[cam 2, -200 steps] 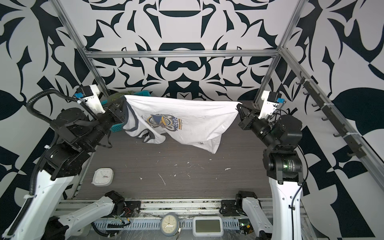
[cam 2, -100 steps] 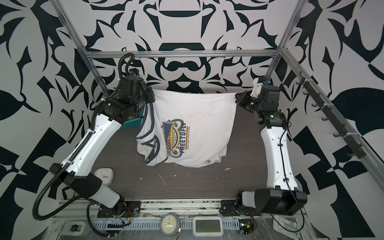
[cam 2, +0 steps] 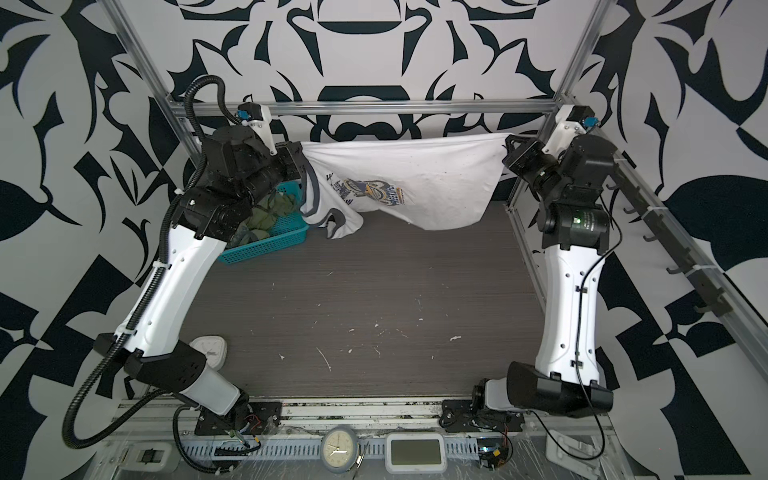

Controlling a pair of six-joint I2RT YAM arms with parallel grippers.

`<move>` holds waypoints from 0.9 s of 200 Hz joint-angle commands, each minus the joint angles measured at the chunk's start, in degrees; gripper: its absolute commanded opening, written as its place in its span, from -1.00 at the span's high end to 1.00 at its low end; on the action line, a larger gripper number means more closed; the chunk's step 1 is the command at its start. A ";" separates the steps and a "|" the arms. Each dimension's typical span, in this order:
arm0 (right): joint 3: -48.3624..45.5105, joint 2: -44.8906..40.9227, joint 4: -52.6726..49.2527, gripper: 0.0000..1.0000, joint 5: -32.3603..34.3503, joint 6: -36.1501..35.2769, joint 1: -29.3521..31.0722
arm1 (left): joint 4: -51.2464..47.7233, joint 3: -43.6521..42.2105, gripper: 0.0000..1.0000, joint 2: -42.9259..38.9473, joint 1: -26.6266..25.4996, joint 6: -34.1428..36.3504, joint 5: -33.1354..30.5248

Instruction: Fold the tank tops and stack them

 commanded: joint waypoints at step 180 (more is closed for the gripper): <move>-29.47 -4.23 -3.20 1.00 9.39 -2.68 3.68 | -2.82 -12.63 1.00 5.11 -1.69 -5.15 -3.50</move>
